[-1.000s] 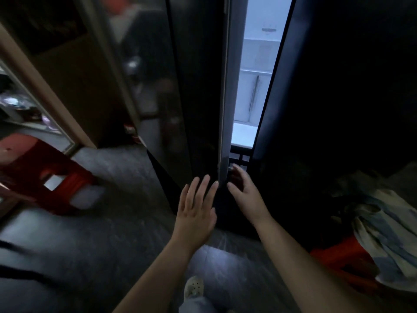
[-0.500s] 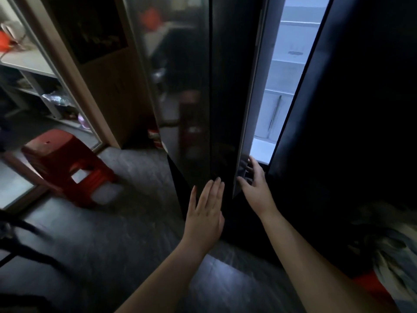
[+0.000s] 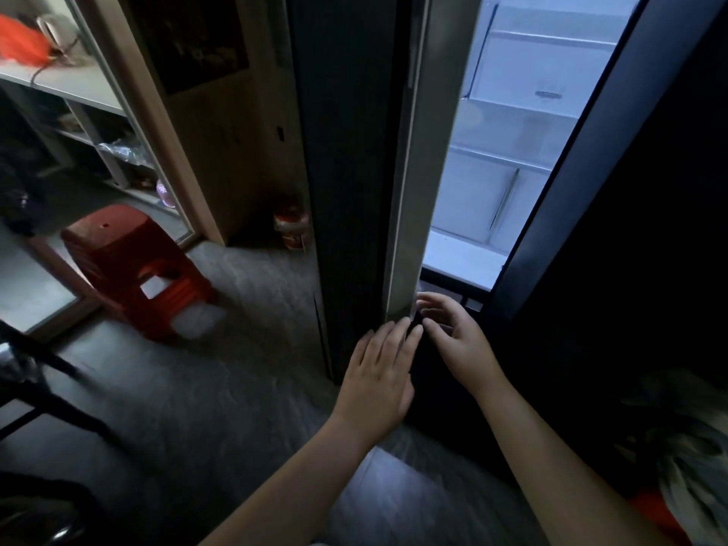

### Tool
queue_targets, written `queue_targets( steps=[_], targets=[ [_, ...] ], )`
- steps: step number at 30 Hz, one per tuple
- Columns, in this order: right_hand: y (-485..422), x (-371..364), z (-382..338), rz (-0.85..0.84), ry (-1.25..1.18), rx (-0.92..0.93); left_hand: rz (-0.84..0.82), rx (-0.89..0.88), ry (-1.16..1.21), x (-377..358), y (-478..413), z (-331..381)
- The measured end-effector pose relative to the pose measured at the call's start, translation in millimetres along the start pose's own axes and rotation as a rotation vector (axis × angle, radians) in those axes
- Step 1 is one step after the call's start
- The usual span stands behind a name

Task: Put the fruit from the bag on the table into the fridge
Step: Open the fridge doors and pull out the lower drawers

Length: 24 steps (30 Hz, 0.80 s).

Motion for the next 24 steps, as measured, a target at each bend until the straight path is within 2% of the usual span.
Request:
queue_targets(
  steps=[5, 18, 24],
  targets=[
    [-5, -11, -1, -0.037, 0.142, 0.064, -0.015, -0.052, 0.023, 5, 7, -6],
    [-7, -82, -10, -0.289, 0.624, 0.324, -0.004, 0.139, -0.142, 12, 41, -72],
    [7, -114, -17, -0.299, 0.65, 0.367, 0.033, 0.189, -0.216, 21, 60, -100]
  ],
)
Point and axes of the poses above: each hand's wrist, its own y-axis away from the middle knuckle, its own x-axis out of the back of the hand, z = x × y, the point moved 9 cm from there along -y, towards the middle knuckle, and after that the axes turned 4 degrees about z, right-handed, at the moved point
